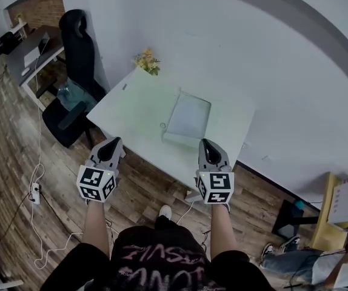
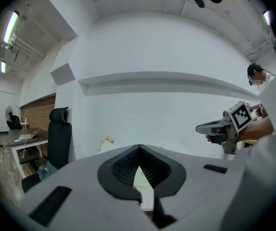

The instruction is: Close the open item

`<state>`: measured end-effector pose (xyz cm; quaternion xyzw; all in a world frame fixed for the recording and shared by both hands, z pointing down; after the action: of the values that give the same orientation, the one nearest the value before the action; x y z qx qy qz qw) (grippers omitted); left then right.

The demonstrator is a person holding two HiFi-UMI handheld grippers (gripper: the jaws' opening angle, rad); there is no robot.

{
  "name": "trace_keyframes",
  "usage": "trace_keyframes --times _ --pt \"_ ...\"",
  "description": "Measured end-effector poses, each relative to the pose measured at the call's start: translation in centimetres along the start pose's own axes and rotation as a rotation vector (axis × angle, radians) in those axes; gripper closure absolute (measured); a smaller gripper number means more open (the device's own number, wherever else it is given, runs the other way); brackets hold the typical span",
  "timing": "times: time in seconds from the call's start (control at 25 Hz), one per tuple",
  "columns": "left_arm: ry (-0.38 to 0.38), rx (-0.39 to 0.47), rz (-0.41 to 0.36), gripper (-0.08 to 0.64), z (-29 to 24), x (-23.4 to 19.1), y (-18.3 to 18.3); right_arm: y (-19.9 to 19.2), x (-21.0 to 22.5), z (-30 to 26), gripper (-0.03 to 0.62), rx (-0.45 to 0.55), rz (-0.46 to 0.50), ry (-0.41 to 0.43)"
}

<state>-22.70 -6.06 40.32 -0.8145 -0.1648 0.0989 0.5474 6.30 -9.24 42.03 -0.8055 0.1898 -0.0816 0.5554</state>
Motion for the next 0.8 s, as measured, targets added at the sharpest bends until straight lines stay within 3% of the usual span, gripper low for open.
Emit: trace_keyframes --times 0.32,0.8 --pt "0.022 -0.025 0.0 0.548 -5.5 -1.4 2.1 1.4 3.2 -5.4 0.566 -0.012 -0.01 0.039" --pt "0.062 -0.054 0.004 0.548 -8.4 -4.3 3.2 2.6 4.5 -9.5 0.566 -0.016 -0.015 0.056"
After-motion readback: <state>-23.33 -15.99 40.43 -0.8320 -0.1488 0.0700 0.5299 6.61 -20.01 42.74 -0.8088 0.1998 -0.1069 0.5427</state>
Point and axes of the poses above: the fingertips, and each gripper's own axes: z backward along the fingers, x to its right, y out of its top, the point moved 3 cm from there along z, backward along the fingers, and after that the axes turned 13 degrees about -x, right-handed, at the moved point
